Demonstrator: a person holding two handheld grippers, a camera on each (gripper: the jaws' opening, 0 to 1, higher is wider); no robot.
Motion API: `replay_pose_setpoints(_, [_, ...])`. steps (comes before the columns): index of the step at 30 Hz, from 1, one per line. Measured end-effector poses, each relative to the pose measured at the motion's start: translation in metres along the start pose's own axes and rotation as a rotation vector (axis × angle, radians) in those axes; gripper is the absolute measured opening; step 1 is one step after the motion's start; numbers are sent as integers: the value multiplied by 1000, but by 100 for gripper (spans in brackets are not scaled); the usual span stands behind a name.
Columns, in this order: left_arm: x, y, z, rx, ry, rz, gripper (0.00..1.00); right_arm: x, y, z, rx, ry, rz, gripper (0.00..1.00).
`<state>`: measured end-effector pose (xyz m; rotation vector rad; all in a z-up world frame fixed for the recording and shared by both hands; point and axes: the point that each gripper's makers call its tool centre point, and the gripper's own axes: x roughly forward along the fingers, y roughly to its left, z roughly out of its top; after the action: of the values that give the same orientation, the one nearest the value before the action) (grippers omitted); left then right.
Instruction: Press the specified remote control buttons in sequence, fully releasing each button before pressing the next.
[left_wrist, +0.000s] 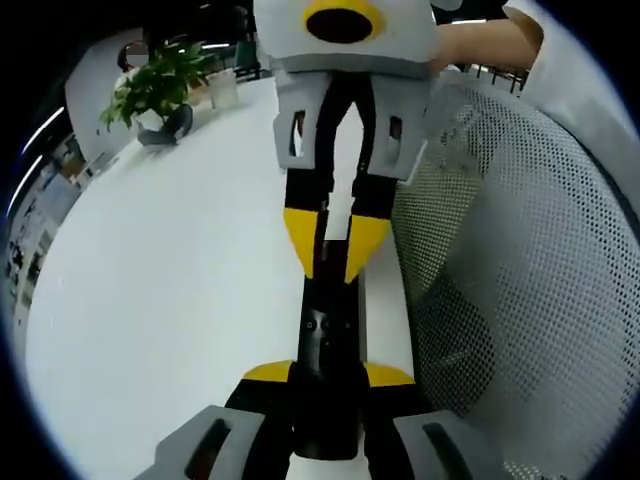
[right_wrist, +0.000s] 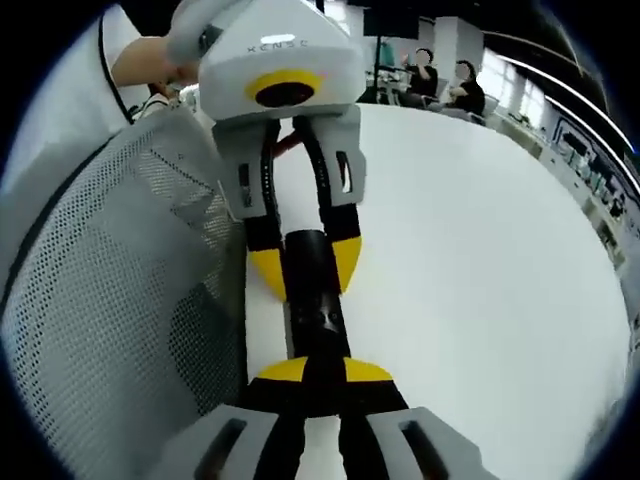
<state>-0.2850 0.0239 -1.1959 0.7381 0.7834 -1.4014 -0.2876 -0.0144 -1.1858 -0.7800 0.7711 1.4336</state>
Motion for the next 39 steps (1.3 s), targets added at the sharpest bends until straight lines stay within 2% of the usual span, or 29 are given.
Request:
replay_pose_setpoints(2, [0,0,0,-6,-9,2,23,1,1,1,-57,29,25,8])
replay_pose_setpoints(5, [0,0,0,-2,-21,1,23,3,2,1,-131,106,77,8])
replay_pose_setpoints(7, [0,0,0,-3,-27,1,22,4,1,2,-99,114,83,8])
replay_pose_setpoints(8, [0,0,0,-2,-32,1,22,4,0,2,-48,118,93,8])
replay_pose_setpoints(11, [0,0,0,-3,-45,0,22,5,-1,3,24,83,64,8])
replay_pose_setpoints(14, [0,0,0,-9,-51,1,22,5,-1,5,125,16,-16,8])
replay_pose_setpoints(16, [0,0,0,-9,-54,0,22,4,-3,7,248,-57,-48,8])
replay_pose_setpoints(17, [0,0,0,-8,-55,0,22,4,-4,8,247,-73,-56,7])
replay_pose_setpoints(19, [0,0,0,-9,-55,1,22,4,-2,7,193,-71,-76,7])
replay_pose_setpoints(20, [0,0,0,-8,-52,1,22,4,-2,8,126,-70,-87,7])
replay_pose_setpoints(21, [0,0,0,-7,-51,1,22,4,-1,9,99,-73,-87,7])
replay_pose_setpoints(22, [0,0,0,-6,-50,1,22,5,-1,9,88,-74,-85,7])
replay_pose_setpoints(24, [0,0,0,-5,-50,1,22,6,2,10,4,-64,-57,6])
replay_pose_setpoints(26, [0,0,0,-5,-51,1,22,6,2,10,-35,-40,-34,6])
replay_pose_setpoints(27, [0,0,0,-4,-51,1,22,7,2,10,-78,-13,-19,6])
replay_pose_setpoints(29, [0,0,0,-4,-50,1,22,8,3,10,-104,39,6,6])
replay_pose_setpoints(30, [0,0,0,-5,-50,1,22,9,2,11,-73,52,14,5])
replay_pose_setpoints(31, [0,0,0,-5,-49,2,22,9,2,10,6,71,23,5])
replay_pose_setpoints(32, [0,0,0,-6,-49,2,23,9,0,11,45,77,23,5])
replay_pose_setpoints(34, [0,0,0,-7,-50,2,22,10,-1,11,150,68,4,5])
replay_pose_setpoints(36, [0,0,0,-9,-52,3,22,9,-2,11,138,44,-27,5])
replay_pose_setpoints(37, [0,0,0,-10,-54,4,22,9,-3,12,184,17,-46,5])
replay_pose_setpoints(39, [0,0,0,-12,-59,7,23,9,-3,13,218,-30,-67,5])
